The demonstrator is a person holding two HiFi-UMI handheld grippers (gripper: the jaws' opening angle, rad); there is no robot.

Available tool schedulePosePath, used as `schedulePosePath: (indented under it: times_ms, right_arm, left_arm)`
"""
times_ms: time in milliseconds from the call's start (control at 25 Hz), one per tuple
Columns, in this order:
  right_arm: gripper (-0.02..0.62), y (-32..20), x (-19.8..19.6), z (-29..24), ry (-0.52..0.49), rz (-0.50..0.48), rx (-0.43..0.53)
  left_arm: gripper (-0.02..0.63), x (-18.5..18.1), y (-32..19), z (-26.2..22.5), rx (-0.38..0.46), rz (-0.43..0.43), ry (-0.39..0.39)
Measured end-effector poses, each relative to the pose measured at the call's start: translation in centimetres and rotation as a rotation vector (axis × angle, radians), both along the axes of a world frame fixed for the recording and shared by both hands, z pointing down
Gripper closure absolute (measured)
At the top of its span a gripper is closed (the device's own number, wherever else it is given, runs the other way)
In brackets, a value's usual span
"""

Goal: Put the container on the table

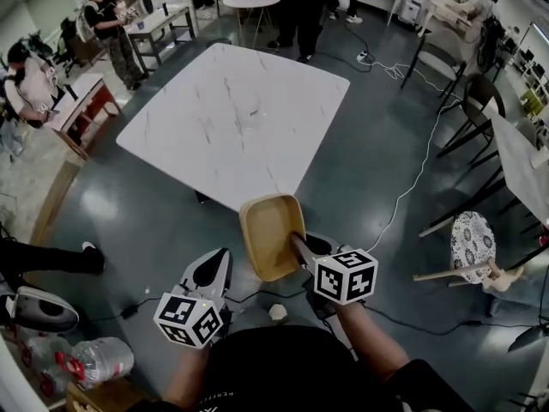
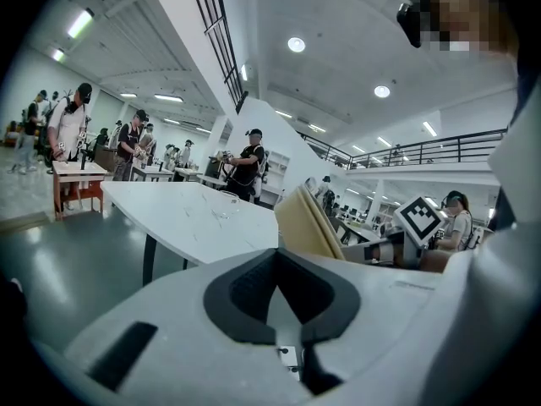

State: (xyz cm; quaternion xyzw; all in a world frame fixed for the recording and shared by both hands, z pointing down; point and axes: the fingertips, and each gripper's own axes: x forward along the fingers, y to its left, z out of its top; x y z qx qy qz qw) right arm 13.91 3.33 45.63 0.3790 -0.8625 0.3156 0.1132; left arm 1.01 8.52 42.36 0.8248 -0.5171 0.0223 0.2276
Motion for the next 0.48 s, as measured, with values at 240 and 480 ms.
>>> schedulePosePath:
  times_ms: [240,480]
  right_arm:
    - [0.582,-1.1,0.3,0.2,0.003,0.001,-0.003]
    - [0.581,-2.4,0.7,1.0,0.011,0.020,-0.017]
  left_arm:
    - [0.620,0.0,-1.1,-0.2,0.009,-0.009,-0.007]
    - [0.620,0.2,-2.9,0.7,-0.006,0.008,0.003]
